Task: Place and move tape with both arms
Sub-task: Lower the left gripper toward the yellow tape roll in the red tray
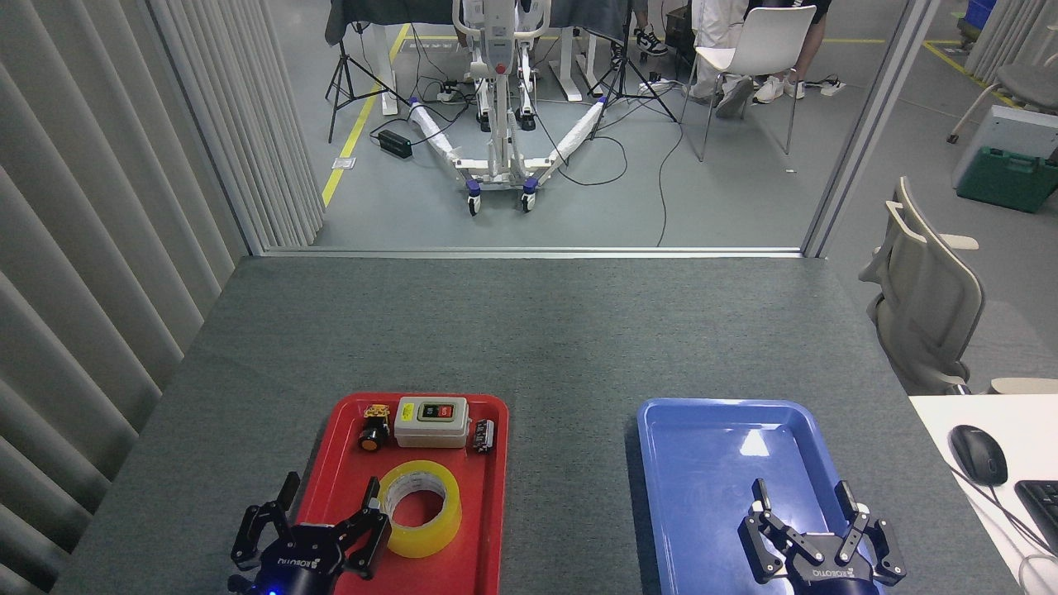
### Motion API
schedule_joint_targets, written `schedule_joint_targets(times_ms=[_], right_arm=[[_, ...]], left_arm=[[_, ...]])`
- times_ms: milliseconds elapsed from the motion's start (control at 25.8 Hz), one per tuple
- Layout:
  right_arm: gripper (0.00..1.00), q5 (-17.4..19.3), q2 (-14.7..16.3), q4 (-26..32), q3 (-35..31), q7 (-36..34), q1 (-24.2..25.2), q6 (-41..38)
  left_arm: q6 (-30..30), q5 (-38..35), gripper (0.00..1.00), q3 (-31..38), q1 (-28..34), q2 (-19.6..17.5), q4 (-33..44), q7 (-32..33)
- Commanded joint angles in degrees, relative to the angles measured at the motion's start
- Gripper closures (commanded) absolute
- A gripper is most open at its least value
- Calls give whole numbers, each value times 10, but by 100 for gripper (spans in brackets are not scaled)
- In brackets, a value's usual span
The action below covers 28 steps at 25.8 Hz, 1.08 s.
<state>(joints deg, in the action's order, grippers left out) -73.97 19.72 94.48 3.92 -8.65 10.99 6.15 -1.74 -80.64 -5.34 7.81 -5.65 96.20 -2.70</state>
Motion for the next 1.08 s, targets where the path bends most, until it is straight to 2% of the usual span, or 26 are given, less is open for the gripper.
schedule_joint_targets(times_ms=[0, 116, 271, 735, 890, 967, 1045], right_arm=[[0, -1, -1, 0, -1, -1, 0, -2], [0, -1, 0, 0, -1, 0, 0, -2], [0, -1, 1, 0, -7, 0, 1, -7], [0, -1, 2, 0, -16, -1, 3, -15], [0, -1, 3, 0, -16, -1, 3, -16], [0, -1, 3, 0, -16, -1, 4, -17], [0, -1, 3, 0, -16, -1, 4, -17]], left_arm=[[-2, 1, 0, -1, 0, -2, 1, -2], [-7, 6, 0, 2, 0, -2, 0, 8], [-7, 61, 0, 0, 1, -1, 6, 2], [-6, 67, 0, -1, -10, -1, 2, 8], [-11, 69, 0, -8, -31, 13, 3, 13], [-14, 69, 0, -20, -60, 13, 3, 53], [-15, 69, 0, -31, -82, 11, 2, 163]])
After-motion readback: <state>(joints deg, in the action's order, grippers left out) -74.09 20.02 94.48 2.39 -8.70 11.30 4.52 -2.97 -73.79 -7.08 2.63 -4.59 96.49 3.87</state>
